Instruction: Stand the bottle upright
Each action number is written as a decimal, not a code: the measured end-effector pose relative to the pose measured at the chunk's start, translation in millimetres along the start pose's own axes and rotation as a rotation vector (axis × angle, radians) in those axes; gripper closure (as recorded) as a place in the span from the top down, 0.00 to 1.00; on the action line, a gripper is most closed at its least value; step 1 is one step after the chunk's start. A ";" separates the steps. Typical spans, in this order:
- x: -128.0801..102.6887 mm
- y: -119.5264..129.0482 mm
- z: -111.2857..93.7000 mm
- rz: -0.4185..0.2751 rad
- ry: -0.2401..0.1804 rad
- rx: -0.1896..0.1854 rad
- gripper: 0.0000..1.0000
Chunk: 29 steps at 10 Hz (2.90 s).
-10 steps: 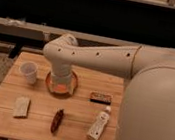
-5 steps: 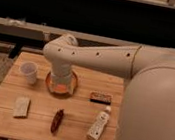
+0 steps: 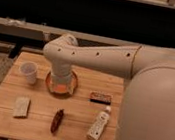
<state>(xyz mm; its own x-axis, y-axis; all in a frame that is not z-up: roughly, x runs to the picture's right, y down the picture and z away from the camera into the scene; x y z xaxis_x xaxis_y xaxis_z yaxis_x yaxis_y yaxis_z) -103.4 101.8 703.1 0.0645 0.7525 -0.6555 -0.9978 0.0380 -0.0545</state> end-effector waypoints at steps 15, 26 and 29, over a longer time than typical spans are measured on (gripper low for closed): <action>-4.7 -205.1 46.9 0.467 0.132 -0.087 0.65; 11.2 -258.7 105.9 0.428 0.358 -0.191 0.65; 19.5 -264.6 132.6 0.417 0.399 -0.220 0.65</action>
<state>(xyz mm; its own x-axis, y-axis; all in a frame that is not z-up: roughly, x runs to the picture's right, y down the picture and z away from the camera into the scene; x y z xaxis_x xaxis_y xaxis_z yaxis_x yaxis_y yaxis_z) 159.7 193.6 804.7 -0.2865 0.3688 -0.8843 -0.9164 -0.3747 0.1406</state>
